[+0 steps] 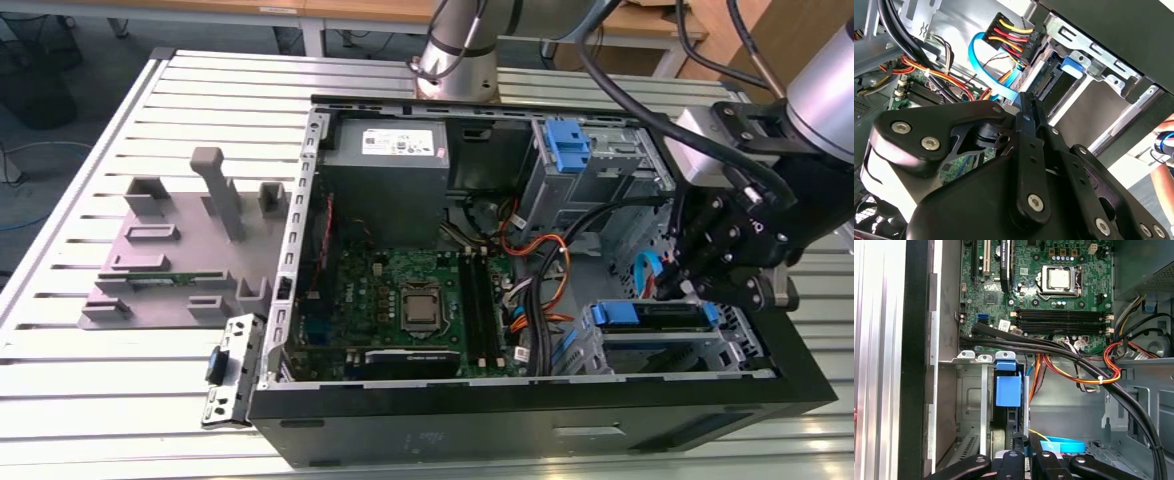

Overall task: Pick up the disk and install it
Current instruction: 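Insert the first disk wire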

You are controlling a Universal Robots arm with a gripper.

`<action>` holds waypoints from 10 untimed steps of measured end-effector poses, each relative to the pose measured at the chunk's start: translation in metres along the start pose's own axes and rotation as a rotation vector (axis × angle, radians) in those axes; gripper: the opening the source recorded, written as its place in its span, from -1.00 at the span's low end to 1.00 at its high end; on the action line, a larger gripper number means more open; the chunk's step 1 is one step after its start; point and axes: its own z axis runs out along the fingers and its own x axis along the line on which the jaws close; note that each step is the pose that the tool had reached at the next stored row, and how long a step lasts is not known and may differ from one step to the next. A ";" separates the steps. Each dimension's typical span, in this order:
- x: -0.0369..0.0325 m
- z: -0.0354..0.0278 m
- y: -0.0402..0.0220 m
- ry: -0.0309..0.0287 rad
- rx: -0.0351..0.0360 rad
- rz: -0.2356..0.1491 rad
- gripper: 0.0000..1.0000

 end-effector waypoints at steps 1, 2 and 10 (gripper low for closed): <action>0.0013 0.0000 0.0000 -0.0011 0.0000 0.000 -0.69; 0.0023 0.0000 0.0000 -0.0018 0.0000 0.000 -0.69; 0.0066 -0.0001 0.0014 -0.0190 0.0053 -0.001 -0.69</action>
